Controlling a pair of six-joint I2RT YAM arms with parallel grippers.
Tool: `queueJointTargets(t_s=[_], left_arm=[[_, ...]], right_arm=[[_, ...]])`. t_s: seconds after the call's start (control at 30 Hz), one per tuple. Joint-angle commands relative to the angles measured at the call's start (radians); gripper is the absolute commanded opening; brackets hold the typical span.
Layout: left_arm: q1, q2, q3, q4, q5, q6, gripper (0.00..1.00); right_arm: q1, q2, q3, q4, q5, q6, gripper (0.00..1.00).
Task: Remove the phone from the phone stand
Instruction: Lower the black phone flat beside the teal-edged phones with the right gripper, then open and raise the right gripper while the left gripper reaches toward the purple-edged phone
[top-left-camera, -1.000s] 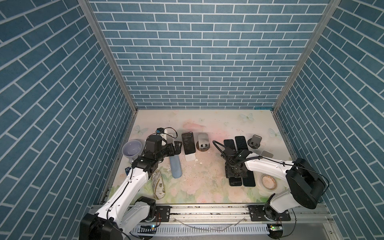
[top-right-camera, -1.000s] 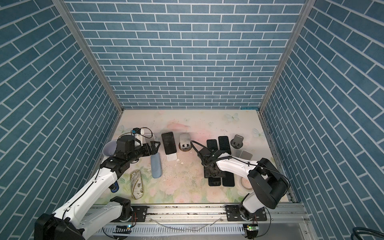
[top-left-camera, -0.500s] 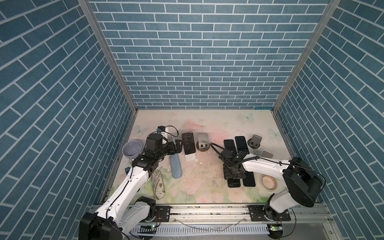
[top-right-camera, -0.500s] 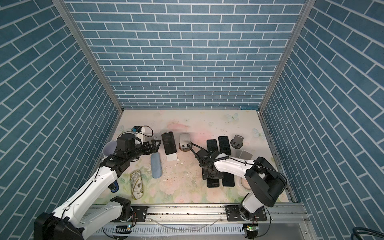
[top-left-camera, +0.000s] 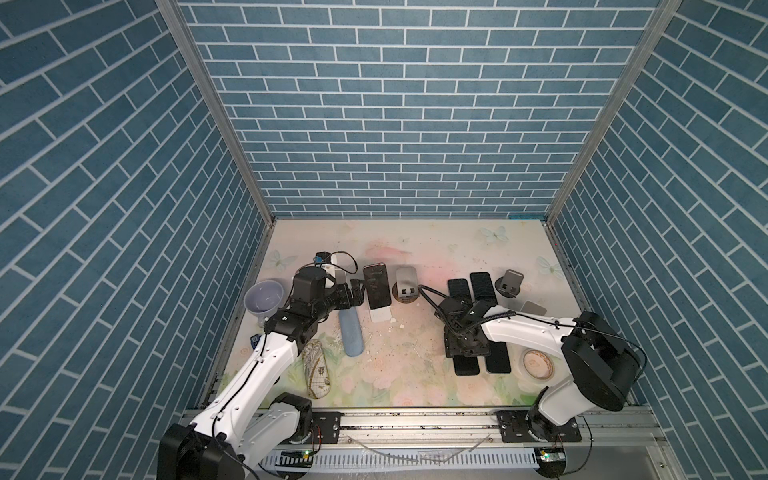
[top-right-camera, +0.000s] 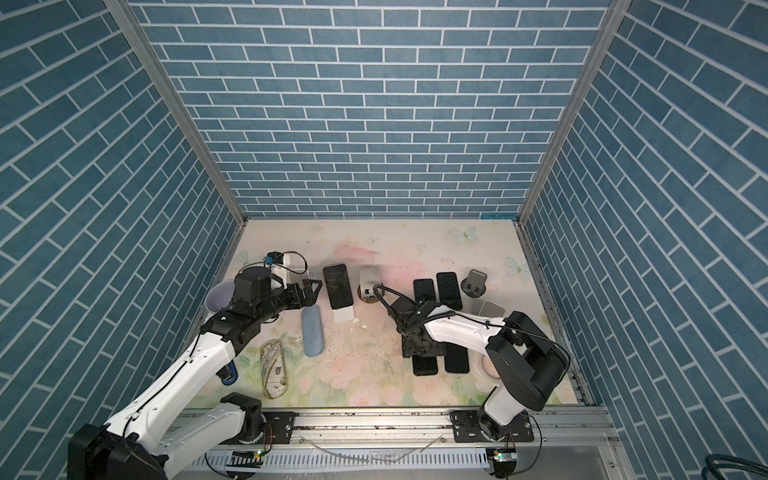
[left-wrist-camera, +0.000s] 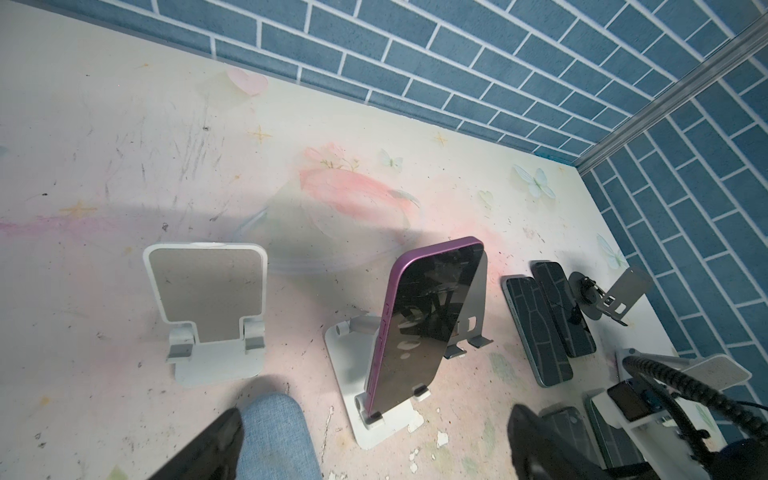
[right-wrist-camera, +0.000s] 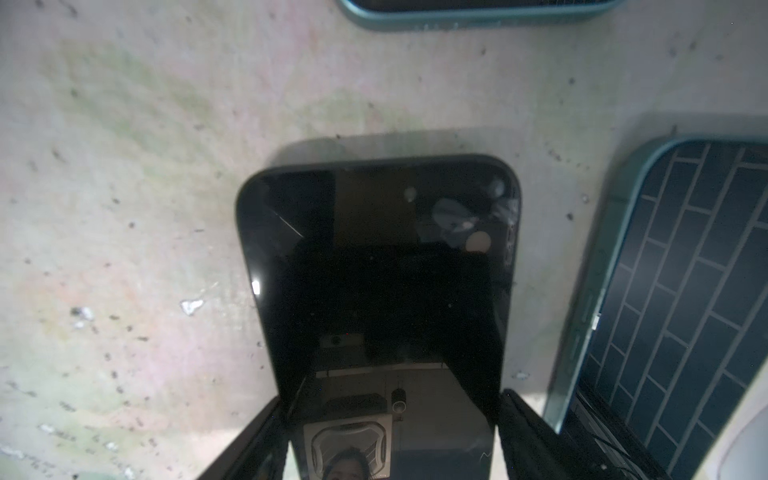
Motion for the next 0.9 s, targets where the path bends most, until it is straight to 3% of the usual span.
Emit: queueJointTargets(t_s=[0.0, 0.87], left_arm=[[-0.004, 0.001, 0.031, 0.011, -0.005, 0.018, 1.0], [-0.039, -0.021, 0.051, -0.069, -0.055, 0.031, 1.0]], right_arm=[[0.006, 0.056, -0.021, -0.031, 0.022, 0.039, 0.79], [-0.003, -0.01, 0.027, -0.08, 0.131, 0.018, 0.82]])
